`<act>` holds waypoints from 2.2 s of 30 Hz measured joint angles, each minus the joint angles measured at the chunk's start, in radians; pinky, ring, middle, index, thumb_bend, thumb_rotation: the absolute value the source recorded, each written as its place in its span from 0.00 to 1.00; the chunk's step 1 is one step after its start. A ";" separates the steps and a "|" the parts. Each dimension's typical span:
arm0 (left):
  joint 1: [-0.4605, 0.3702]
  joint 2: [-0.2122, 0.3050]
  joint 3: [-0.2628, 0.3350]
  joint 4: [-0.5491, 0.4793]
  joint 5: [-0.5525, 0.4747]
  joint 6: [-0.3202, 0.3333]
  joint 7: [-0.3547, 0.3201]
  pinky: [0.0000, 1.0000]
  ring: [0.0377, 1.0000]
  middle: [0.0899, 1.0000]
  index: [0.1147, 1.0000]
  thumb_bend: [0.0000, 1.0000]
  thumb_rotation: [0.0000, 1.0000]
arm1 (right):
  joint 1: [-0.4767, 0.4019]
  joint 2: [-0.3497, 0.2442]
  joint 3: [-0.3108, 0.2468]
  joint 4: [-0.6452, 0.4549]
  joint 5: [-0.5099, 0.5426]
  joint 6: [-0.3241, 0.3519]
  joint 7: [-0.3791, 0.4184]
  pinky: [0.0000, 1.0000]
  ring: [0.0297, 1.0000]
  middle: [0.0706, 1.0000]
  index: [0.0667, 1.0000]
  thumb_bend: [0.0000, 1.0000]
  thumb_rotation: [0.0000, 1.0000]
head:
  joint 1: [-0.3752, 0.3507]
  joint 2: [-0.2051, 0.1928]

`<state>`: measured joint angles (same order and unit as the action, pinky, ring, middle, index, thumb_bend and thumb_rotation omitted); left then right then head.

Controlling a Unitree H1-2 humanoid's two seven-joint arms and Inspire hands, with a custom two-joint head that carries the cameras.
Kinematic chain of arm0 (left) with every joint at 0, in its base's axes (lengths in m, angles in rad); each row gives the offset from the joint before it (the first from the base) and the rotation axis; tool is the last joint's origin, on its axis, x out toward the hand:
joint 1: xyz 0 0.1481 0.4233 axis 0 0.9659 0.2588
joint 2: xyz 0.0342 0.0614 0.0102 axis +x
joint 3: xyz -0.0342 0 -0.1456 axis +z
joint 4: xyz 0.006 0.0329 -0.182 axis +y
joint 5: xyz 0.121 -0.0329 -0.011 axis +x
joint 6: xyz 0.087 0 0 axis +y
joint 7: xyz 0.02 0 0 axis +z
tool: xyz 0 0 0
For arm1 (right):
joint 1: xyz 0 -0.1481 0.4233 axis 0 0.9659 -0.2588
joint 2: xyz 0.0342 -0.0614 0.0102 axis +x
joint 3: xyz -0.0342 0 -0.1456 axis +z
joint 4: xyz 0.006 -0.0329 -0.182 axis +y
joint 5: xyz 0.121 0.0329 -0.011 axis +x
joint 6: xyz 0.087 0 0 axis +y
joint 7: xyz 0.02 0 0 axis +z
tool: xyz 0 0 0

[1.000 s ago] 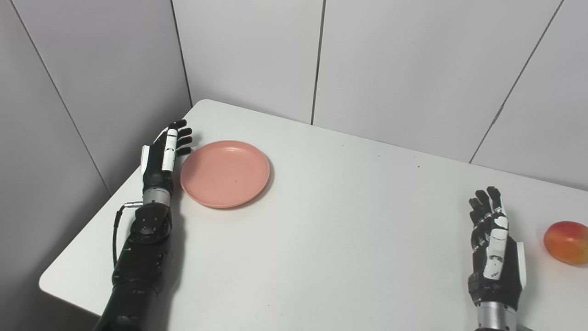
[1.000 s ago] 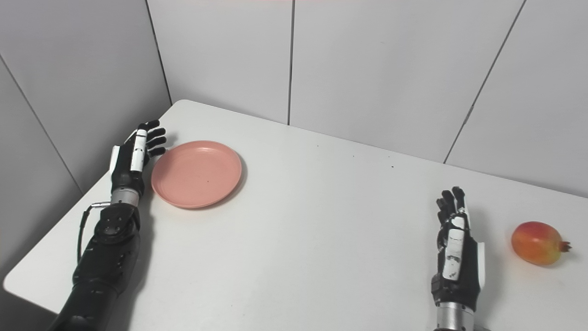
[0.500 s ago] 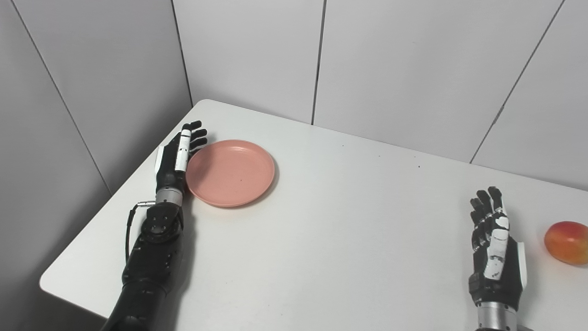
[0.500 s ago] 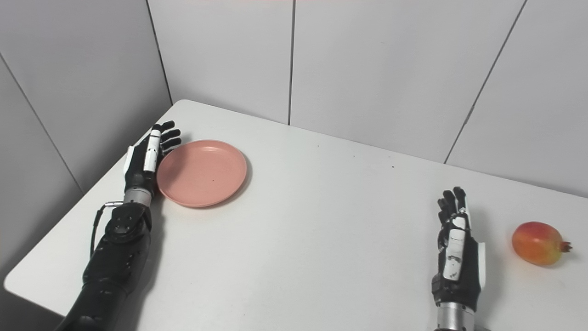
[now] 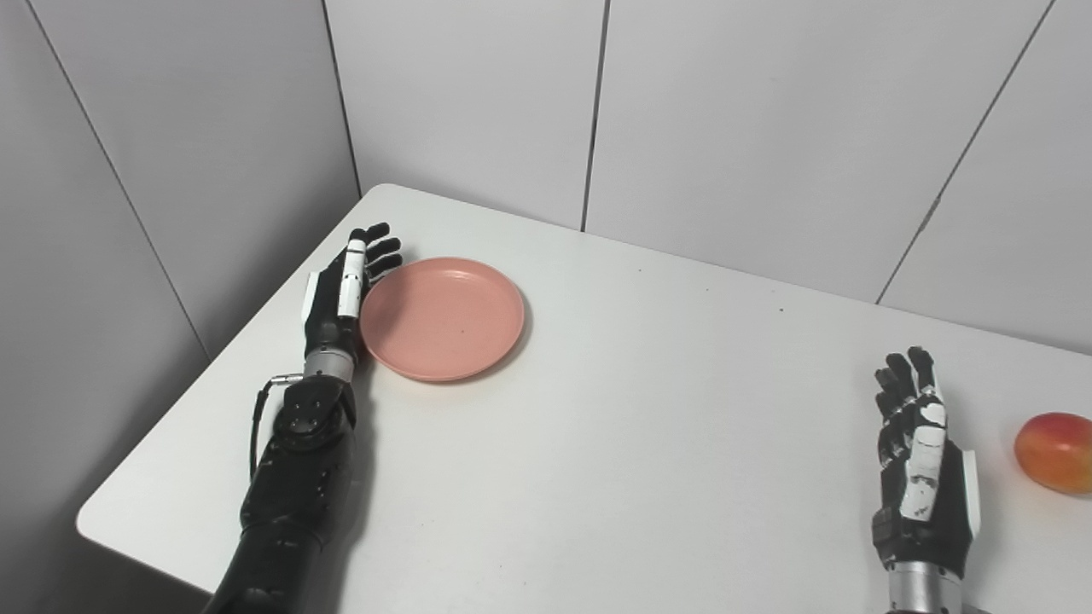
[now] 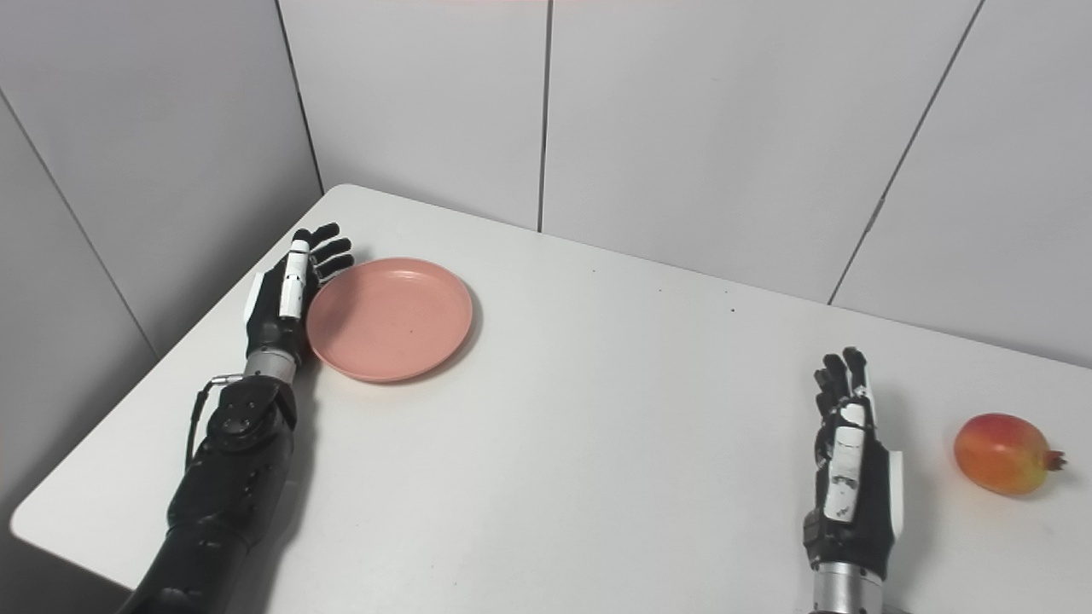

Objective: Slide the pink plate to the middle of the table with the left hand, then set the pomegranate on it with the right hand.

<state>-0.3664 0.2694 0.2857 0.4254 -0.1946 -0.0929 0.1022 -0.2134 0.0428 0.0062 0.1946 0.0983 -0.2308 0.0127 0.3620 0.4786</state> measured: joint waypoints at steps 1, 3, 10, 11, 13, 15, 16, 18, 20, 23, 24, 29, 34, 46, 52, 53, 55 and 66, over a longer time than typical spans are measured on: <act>0.000 -0.007 0.000 -0.008 0.000 0.005 0.001 0.77 0.79 0.78 0.75 0.33 1.00 | 0.000 0.000 0.000 0.000 -0.001 0.000 0.000 0.99 0.93 0.92 0.94 0.57 0.98 | -0.002 0.002; -0.001 -0.018 -0.001 -0.019 0.000 0.017 0.001 0.77 0.78 0.77 0.75 0.33 1.00 | 0.000 0.001 0.000 0.000 -0.003 0.000 -0.001 1.00 0.94 0.92 0.94 0.57 0.98 | -0.014 0.006; -0.008 -0.043 -0.004 -0.038 0.000 0.043 0.001 0.77 0.79 0.77 0.75 0.34 1.00 | -0.001 0.003 0.000 0.002 -0.009 0.000 -0.001 1.00 0.94 0.93 0.94 0.57 0.96 | -0.038 0.018; -0.008 -0.047 -0.007 -0.045 0.000 0.051 0.001 0.77 0.79 0.77 0.75 0.33 1.00 | -0.001 0.003 0.000 0.001 -0.009 0.000 -0.001 0.99 0.93 0.93 0.94 0.55 0.96 | -0.041 0.020; -0.008 -0.056 -0.013 -0.065 0.000 0.079 0.001 0.78 0.79 0.77 0.75 0.32 1.00 | -0.001 0.004 0.000 0.001 -0.009 0.000 -0.002 0.99 0.93 0.93 0.94 0.55 0.96 | -0.047 0.026; -0.009 -0.067 -0.016 -0.075 0.000 0.089 0.001 0.78 0.79 0.77 0.75 0.32 1.00 | -0.001 0.005 0.000 0.001 -0.010 0.000 -0.002 0.98 0.93 0.93 0.94 0.55 0.96 | -0.052 0.029; -0.009 -0.073 -0.018 -0.083 0.000 0.097 0.001 0.78 0.79 0.77 0.75 0.32 1.00 | -0.001 0.005 0.000 0.001 -0.012 0.000 -0.003 0.99 0.93 0.93 0.95 0.57 0.96 | -0.052 0.029; -0.009 -0.082 -0.023 -0.094 0.000 0.110 0.001 0.79 0.80 0.77 0.75 0.33 1.00 | -0.001 0.005 0.000 0.001 -0.018 0.000 -0.005 1.00 0.93 0.93 0.95 0.59 0.97 | -0.052 0.029; -0.009 -0.086 -0.031 -0.097 0.000 0.113 0.000 0.80 0.80 0.78 0.75 0.33 1.00 | -0.001 0.005 0.001 0.000 -0.021 0.000 -0.006 1.00 0.94 0.93 0.95 0.58 0.97 | -0.057 0.031; -0.009 -0.086 -0.044 -0.098 0.001 0.114 -0.004 0.81 0.81 0.79 0.76 0.33 1.00 | -0.001 0.005 0.001 0.000 -0.027 0.000 -0.011 1.00 0.94 0.93 0.95 0.57 0.97 | -0.060 0.032; -0.009 -0.086 -0.049 -0.098 0.001 0.114 -0.007 0.81 0.81 0.79 0.76 0.33 1.00 | -0.001 0.005 0.001 0.000 -0.031 0.000 -0.012 1.00 0.94 0.93 0.95 0.57 0.97 | -0.060 0.032; -0.008 -0.088 -0.072 -0.105 0.005 0.122 -0.017 0.79 0.81 0.78 0.75 0.32 1.00 | 0.000 0.005 0.005 -0.005 -0.040 0.008 -0.015 1.00 0.96 0.95 0.96 0.60 0.96 | -0.081 0.041; -0.008 -0.098 -0.100 -0.126 0.007 0.140 -0.026 0.81 0.83 0.80 0.77 0.32 1.00 | 0.001 0.006 0.009 -0.010 -0.048 0.016 -0.018 1.00 0.96 0.96 0.96 0.59 0.96 | -0.097 0.046; -0.008 -0.120 -0.127 -0.162 0.021 0.186 -0.042 0.83 0.82 0.80 0.78 0.34 1.00 | -0.002 0.010 0.017 -0.013 -0.103 0.030 -0.042 1.00 1.00 1.00 0.99 0.58 0.98 | -0.130 0.058; -0.008 -0.150 -0.141 -0.167 0.029 0.197 -0.041 0.82 0.82 0.79 0.76 0.33 1.00 | -0.003 0.015 0.016 -0.013 -0.118 0.047 -0.059 1.00 1.00 0.99 0.98 0.54 0.98 | -0.133 0.058; -0.008 -0.151 -0.147 -0.168 0.031 0.198 -0.041 0.82 0.83 0.80 0.77 0.32 1.00 | -0.003 0.015 0.016 -0.013 -0.118 0.047 -0.059 1.00 1.00 0.99 0.98 0.55 0.98 | -0.135 0.060; -0.007 -0.153 -0.161 -0.170 0.038 0.199 -0.044 0.83 0.84 0.81 0.78 0.32 1.00 | -0.004 0.015 0.016 -0.011 -0.117 0.047 -0.059 1.00 1.00 0.99 0.98 0.55 0.97 | -0.137 0.060; 0.006 -0.169 -0.209 -0.216 0.070 0.240 -0.061 0.84 0.84 0.83 0.80 0.32 1.00 | -0.001 0.020 0.016 -0.023 -0.118 0.064 -0.060 1.00 0.99 0.98 0.97 0.57 0.97 | -0.172 0.072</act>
<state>-0.3600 0.1001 0.0765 0.2092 -0.1244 0.1473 0.0416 -0.2149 0.0625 0.0218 0.1712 -0.0194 -0.1668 -0.0474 0.1903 0.5507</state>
